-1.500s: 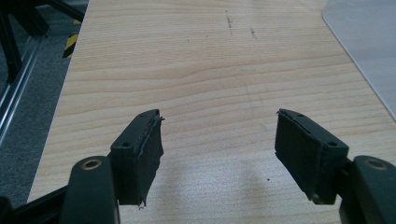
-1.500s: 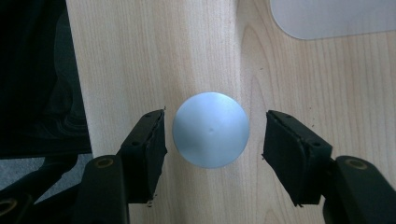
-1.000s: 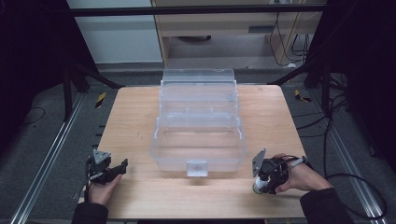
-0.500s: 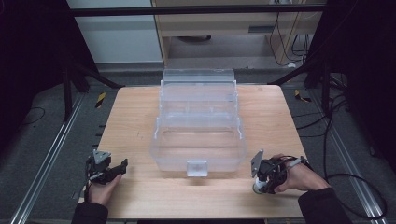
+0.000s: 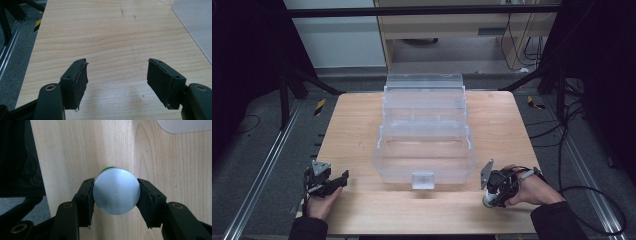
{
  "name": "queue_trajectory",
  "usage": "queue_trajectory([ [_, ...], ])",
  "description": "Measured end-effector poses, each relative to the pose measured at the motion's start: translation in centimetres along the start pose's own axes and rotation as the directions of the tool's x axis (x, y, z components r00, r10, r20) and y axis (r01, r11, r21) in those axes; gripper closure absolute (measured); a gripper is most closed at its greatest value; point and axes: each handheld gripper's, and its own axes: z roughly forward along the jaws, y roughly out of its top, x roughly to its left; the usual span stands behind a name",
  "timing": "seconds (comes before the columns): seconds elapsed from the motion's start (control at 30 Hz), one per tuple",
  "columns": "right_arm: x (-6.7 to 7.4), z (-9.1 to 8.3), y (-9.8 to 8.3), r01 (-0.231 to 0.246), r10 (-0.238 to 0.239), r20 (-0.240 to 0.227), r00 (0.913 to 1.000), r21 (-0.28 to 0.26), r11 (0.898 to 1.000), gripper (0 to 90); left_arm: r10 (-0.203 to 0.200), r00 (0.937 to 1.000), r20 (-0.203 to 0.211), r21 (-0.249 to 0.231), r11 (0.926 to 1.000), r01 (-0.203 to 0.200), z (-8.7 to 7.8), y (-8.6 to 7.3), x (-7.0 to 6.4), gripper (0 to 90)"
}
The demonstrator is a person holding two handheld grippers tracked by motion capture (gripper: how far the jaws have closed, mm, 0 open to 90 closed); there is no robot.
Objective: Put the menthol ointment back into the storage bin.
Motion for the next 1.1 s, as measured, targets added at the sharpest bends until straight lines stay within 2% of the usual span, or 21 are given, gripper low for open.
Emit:
queue_trajectory([
  [0.43, -0.2, -1.5, 0.2, -0.032, 0.032, 0.003, 0.9995, -0.002, 0.999, 50.5, 0.001, 1.0, 0.0, 0.004, 1.0, -0.001, 0.1, 0.0, -0.1, 32.3],
  [0.8, -0.7, -4.4, 0.5, -0.083, 0.083, 0.024, 0.9962, -0.032, 0.996, 50.5, 0.007, 1.0, 0.004, 0.01, 0.9999, -0.007, 0.2, 0.0, -0.1, 32.3],
  [1.1, -1.0, -6.0, 0.8, -0.108, 0.11, 0.032, 0.9934, -0.055, 0.993, 50.5, 0.01, 0.9999, 0.008, 0.015, 0.9998, -0.01, 0.2, 0.0, -0.2, 32.3],
])
